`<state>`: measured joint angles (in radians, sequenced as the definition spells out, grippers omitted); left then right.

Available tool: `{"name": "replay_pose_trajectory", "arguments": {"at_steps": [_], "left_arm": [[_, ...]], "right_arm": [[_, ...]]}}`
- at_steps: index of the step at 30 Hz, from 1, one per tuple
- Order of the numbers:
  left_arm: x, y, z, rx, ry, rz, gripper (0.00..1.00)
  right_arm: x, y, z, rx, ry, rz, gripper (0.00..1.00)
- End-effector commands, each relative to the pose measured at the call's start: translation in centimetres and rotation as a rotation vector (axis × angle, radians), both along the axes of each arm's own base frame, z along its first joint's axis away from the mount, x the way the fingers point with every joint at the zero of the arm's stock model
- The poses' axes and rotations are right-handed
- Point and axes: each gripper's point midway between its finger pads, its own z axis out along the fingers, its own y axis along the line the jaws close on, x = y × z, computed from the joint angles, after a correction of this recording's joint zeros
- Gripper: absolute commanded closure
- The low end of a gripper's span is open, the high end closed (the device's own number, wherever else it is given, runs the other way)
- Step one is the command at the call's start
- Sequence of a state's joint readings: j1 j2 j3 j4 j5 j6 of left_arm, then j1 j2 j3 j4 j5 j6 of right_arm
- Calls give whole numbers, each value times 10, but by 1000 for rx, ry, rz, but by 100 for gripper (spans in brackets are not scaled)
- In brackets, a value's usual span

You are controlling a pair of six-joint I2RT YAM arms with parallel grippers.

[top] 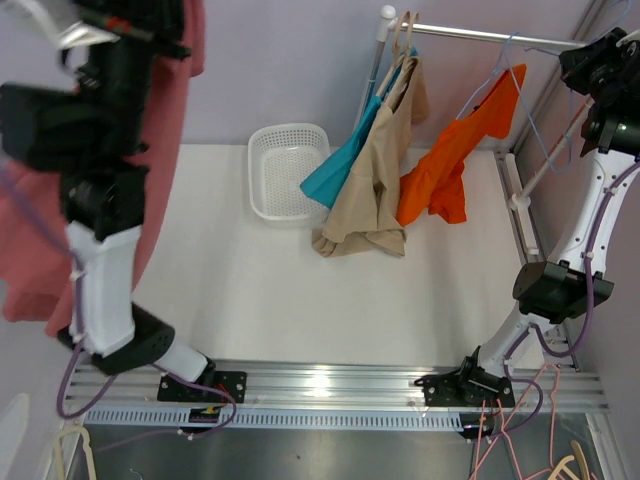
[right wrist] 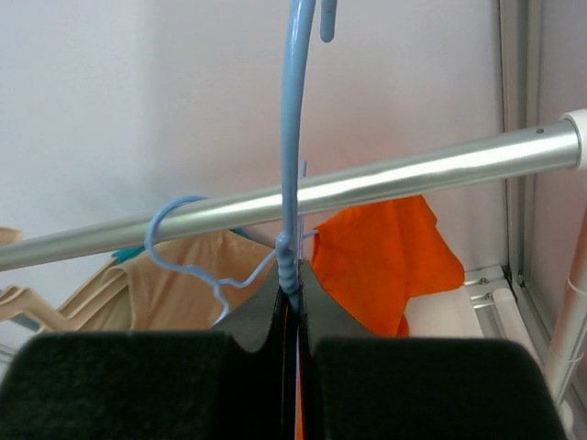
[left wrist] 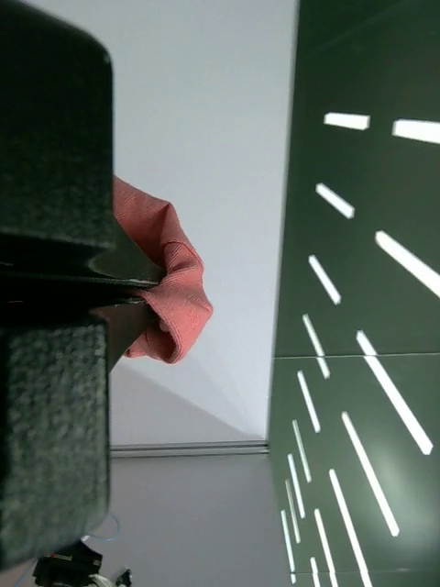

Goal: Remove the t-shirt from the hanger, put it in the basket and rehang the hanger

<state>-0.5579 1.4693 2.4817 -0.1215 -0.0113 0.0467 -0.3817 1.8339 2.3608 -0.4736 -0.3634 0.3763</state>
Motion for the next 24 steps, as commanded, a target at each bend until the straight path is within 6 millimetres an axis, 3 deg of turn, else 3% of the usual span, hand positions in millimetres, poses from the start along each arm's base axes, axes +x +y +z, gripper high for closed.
{"name": "replay_pose_trajectory", "arguments": {"at_steps": [1,2,3,7,9,13,14,15,16,20,24], "left_arm": [[54,-28,-15,23,50,-107,99],[77,-28,-22,14,72,-104,99],[75,-24,-18,7,57,-101,99],[113,-17,-26,-3,66,-73,99],[121,-9,-24,-23,46,-84,99],[156,-4,-38,-33,70,-82,99],[174,-6,-47,-31,88,-81,99],[182,-5,-52,-30,94,-80,99],[186,-4,-53,-32,92,-80,99],[242,-9,-99,-37,221,-82,99],[303,-24,-174,-48,438,-121,100]], "right_arm": [[4,-3,15,-47,-53,-10,100],[5,-4,17,-49,-63,-11,100],[8,-6,16,-49,-63,-13,100],[22,-8,4,-44,-43,-7,100],[33,-9,-5,-47,-32,-9,100],[55,-11,-22,-44,-20,-9,100],[59,-11,-27,-42,-13,-8,100],[72,-10,-42,-34,11,0,100],[76,-9,-45,-35,12,3,100],[100,-5,-82,-24,73,15,100],[110,1,-112,-14,136,35,100]]}}
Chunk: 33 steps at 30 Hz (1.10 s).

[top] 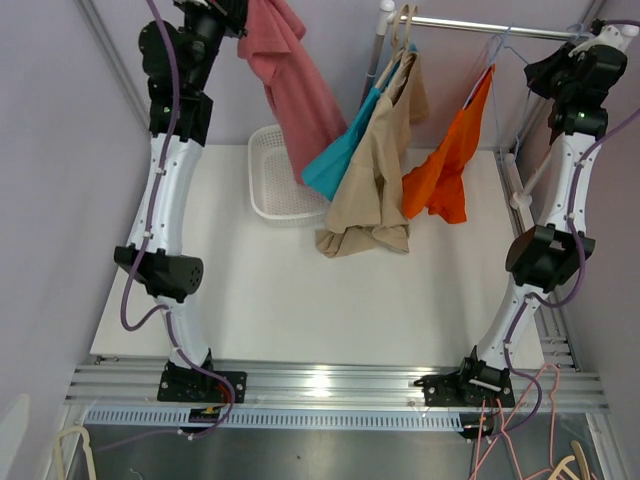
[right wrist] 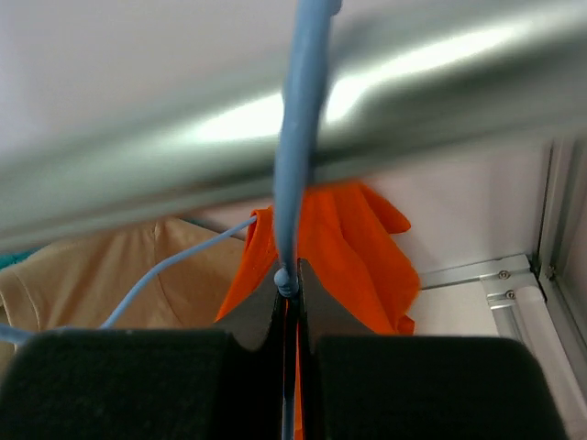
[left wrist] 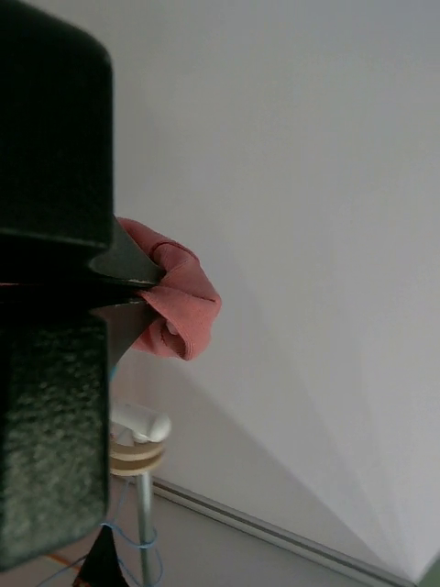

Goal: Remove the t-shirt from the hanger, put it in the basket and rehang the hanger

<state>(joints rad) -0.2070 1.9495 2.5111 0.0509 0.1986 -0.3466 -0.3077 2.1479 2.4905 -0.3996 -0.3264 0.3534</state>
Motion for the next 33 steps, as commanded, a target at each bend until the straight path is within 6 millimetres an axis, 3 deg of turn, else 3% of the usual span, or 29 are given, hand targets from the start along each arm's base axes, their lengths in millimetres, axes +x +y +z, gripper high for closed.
{"name": "replay_pose_trajectory", "arguments": {"at_steps": [1,2,3,4,5,6,8,9,10,11,13,14,16,17,19,20,24,26,27,29,32,33], "left_arm": [[51,-5,-66,-48,182,-25,100],[63,-7,-94,-66,260,-27,99],[63,-7,-101,-77,287,-27,100],[73,-4,-129,-95,359,9,100],[74,-3,-141,-124,408,25,99],[78,-6,-172,-126,482,40,100],[75,-3,-204,-172,584,93,99],[75,-1,-227,-183,661,125,99],[75,-1,-266,-184,758,149,99],[74,-4,-283,-225,817,143,99],[71,-10,-343,-217,947,131,100],[70,-13,-358,-230,986,118,99],[70,-16,-390,-218,1064,121,99],[71,-23,-418,-194,1136,90,99],[74,-29,-427,-169,1216,61,99],[77,-30,-456,-154,1288,62,99],[80,-38,-446,-135,1292,13,99],[80,-39,-438,-121,1270,2,99],[80,-38,-432,-116,1258,0,95],[79,-39,-425,-101,1244,-6,70],[76,-38,-421,-85,1264,-3,1],[76,-36,-419,-86,1265,6,0]], "right_arm": [[6,5,-18,-29,38,10,100],[5,6,-19,-28,46,12,100],[4,6,-30,-25,72,13,100],[-2,9,-21,-34,56,15,100],[-6,9,-20,-36,56,9,100],[-7,8,-32,-32,84,1,100],[-20,5,-18,-54,67,-31,100],[-23,2,-17,-56,74,-45,100],[-29,-1,-17,-58,91,-67,100],[-35,-2,-10,-62,89,-79,95],[-44,-6,-9,-64,109,-108,83],[-51,-7,0,-69,103,-125,74],[-60,-12,-1,-73,125,-161,70],[-64,-17,0,-82,131,-190,70],[-76,-21,10,-90,119,-221,71],[-80,-24,8,-99,129,-242,88],[-92,-25,19,-107,110,-262,100],[-96,-25,25,-110,96,-267,100],[-97,-25,23,-111,100,-267,100],[-98,-27,24,-110,94,-272,100],[-100,-32,24,-119,101,-297,100],[-100,-33,23,-124,106,-304,100]]}}
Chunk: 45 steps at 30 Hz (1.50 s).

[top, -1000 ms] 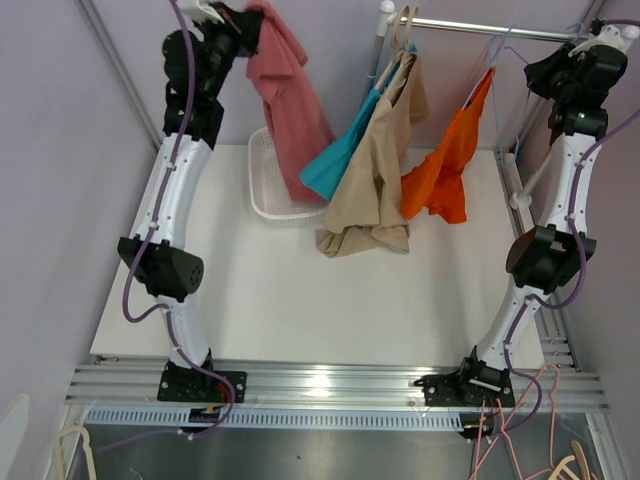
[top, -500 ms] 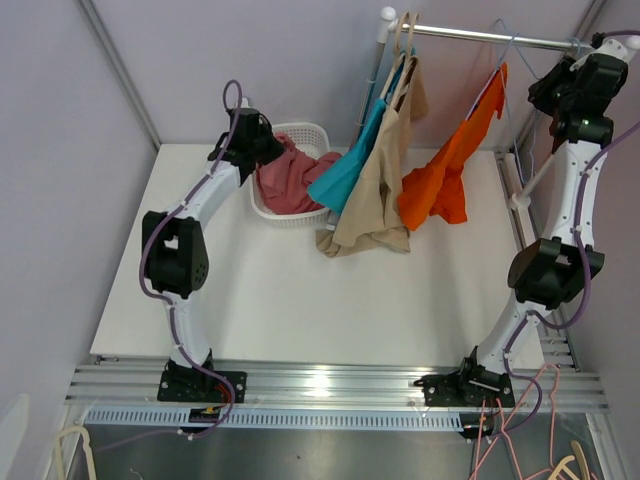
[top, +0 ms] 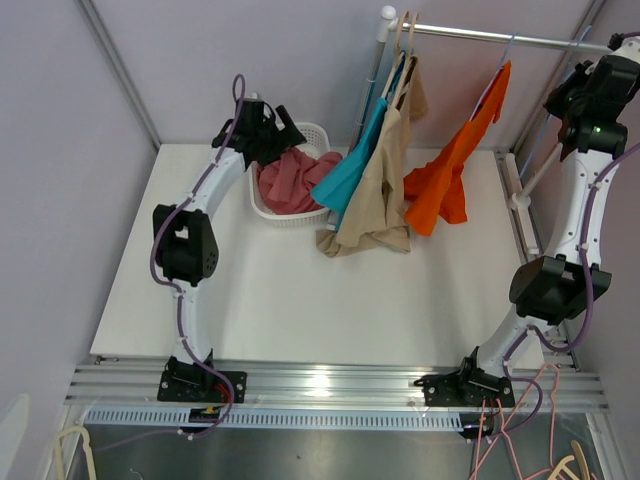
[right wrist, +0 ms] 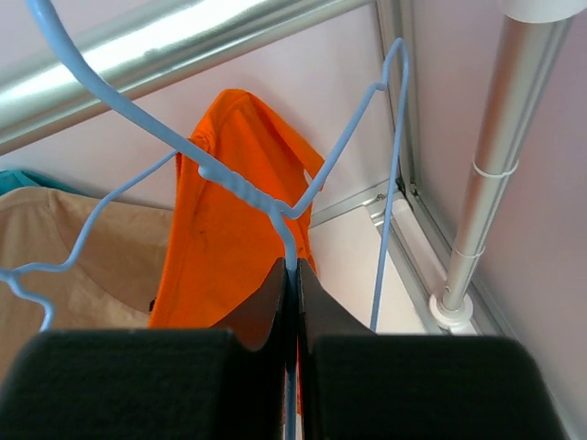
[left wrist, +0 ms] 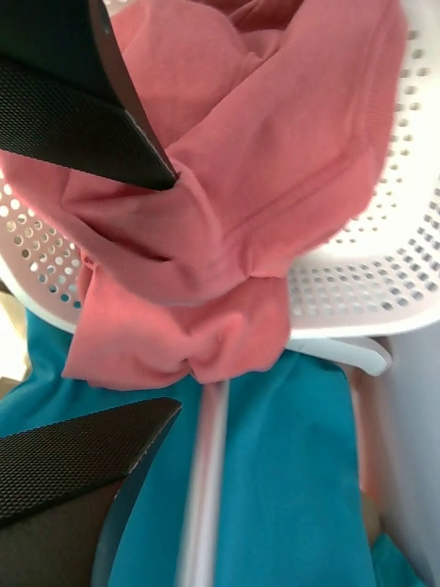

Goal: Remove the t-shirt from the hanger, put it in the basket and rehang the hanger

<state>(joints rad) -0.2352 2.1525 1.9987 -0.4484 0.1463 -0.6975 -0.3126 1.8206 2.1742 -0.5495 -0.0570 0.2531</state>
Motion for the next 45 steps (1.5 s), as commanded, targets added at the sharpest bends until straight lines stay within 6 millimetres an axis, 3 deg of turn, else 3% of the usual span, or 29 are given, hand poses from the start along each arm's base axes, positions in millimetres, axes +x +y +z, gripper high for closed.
{"name": "replay_pose_trajectory", "arguments": {"at_steps": [1,6,11,14,18,21,27,28,31,33,36,38,40,41,42,44,45], "left_arm": [[-2,3,38,-5,-47,-7,1],[-8,10,58,14,-70,18,0],[-21,20,102,45,-160,48,1],[-29,22,132,56,-227,54,0],[-35,26,156,88,-289,65,0],[-38,30,162,106,-305,87,0],[-42,17,170,94,-345,64,0],[-42,13,170,101,-349,63,1],[-43,7,174,116,-364,54,1],[-44,8,180,129,-376,57,1],[-51,9,191,139,-398,55,0],[-60,10,207,136,-423,60,1],[-67,11,216,153,-445,60,0],[-73,13,223,160,-461,67,1],[-78,12,226,167,-465,61,1],[-83,12,228,165,-470,57,0],[-91,11,238,153,-488,49,0]], "right_arm": [[-12,-7,22,-44,-43,-42,100],[-7,-14,19,-36,-45,-44,100],[5,-12,26,-34,-62,-3,100],[13,-11,20,-21,-53,22,100],[23,-10,13,-2,-65,76,100],[29,-3,12,18,-85,146,100],[39,-4,-3,63,-67,193,100],[39,-5,-4,67,-63,193,80],[34,-10,-4,58,-46,158,56],[23,-11,8,36,-54,130,55],[4,-12,26,-7,-46,85,64],[-12,-17,33,-44,-21,13,53],[-32,-9,50,-76,-31,-16,48],[-38,-10,41,-81,5,-49,46],[-50,-1,53,-91,-14,-50,44],[-60,2,43,-89,18,-72,42],[-71,12,53,-91,-3,-71,37]]}}
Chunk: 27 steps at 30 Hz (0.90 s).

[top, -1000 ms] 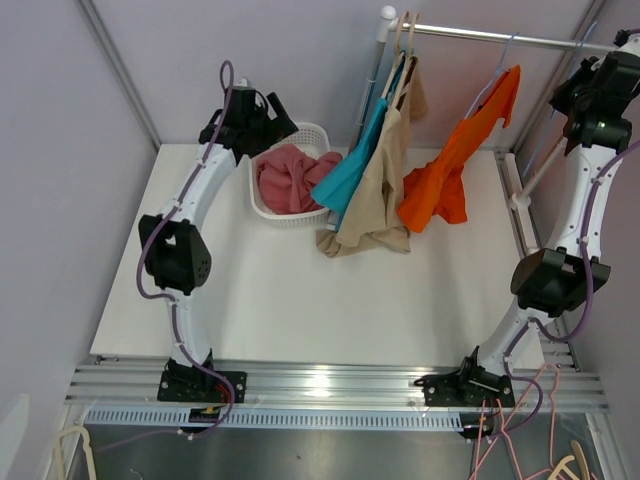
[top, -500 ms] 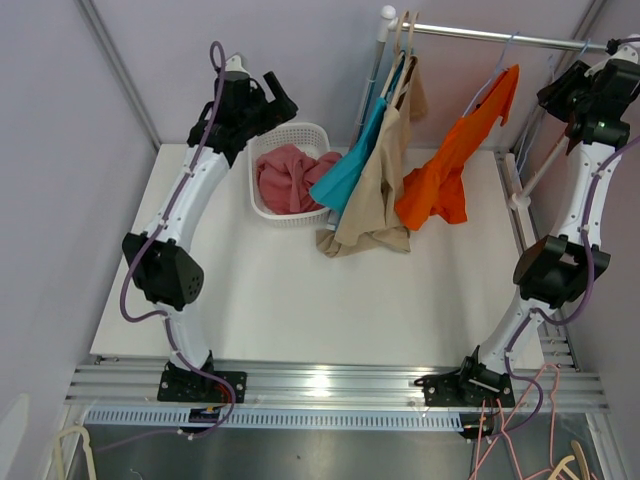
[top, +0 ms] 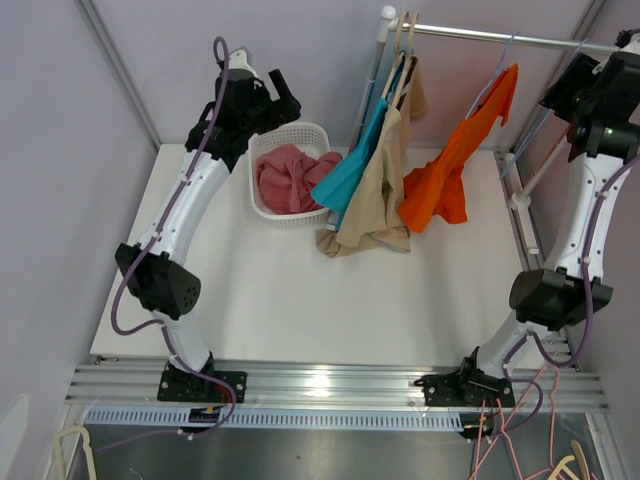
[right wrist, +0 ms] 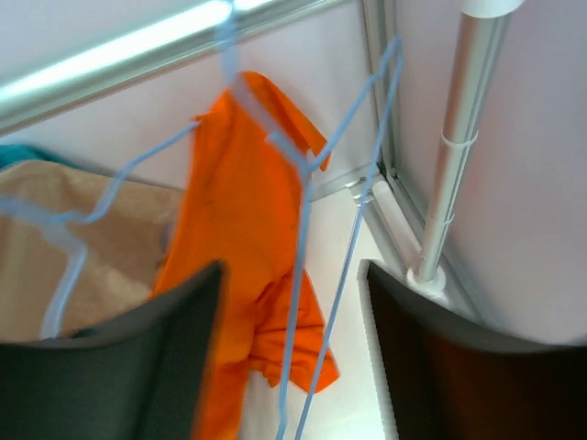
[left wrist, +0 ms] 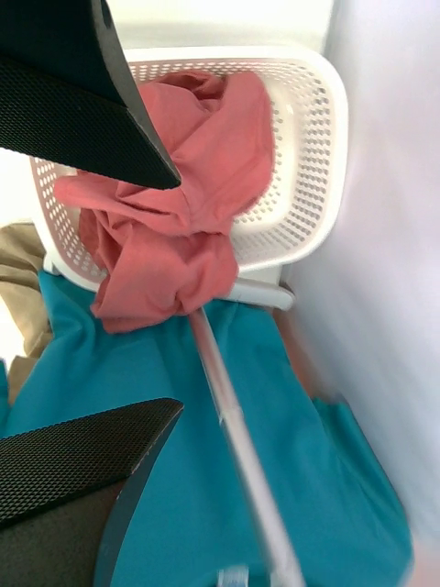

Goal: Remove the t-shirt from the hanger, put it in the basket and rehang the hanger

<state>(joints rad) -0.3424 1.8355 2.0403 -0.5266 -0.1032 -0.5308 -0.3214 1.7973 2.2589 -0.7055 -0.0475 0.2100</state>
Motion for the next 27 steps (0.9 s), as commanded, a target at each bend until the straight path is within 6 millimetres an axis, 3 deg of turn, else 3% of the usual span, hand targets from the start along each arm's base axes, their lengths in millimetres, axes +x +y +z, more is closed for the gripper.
{"name": "replay_pose_trajectory", "arguments": {"at_steps": [1,3,4,5,9,10,12,13,19,20,22,27], "left_arm": [[-34,4,59,-10,-131,-17,0],[-43,1,69,-29,-156,-34,1],[-44,-1,59,-22,-137,-39,0],[-46,-3,63,-26,-157,-41,0],[-55,-14,67,-11,-169,-55,1],[-56,-15,66,0,-171,-51,1],[-61,-18,73,23,-193,-49,0],[-63,-19,75,31,-200,-48,0],[-73,-20,83,46,-221,-61,0],[-75,-22,83,46,-225,-69,1],[-79,-26,76,59,-216,-74,1],[-82,-29,72,63,-238,-80,1]], "right_arm": [[-46,18,44,-64,-73,-44,25],[-47,33,39,-43,-77,-1,18],[-52,49,48,-35,-109,46,3],[-51,56,55,-28,-140,73,2],[-33,82,53,49,-159,192,5],[-34,86,60,52,-164,202,5],[-13,96,51,69,-139,221,6],[-15,97,58,73,-155,221,5],[23,109,40,122,-110,208,7],[25,112,48,114,-131,215,7],[37,121,40,105,-122,215,7],[57,121,30,75,-125,160,9]]}}
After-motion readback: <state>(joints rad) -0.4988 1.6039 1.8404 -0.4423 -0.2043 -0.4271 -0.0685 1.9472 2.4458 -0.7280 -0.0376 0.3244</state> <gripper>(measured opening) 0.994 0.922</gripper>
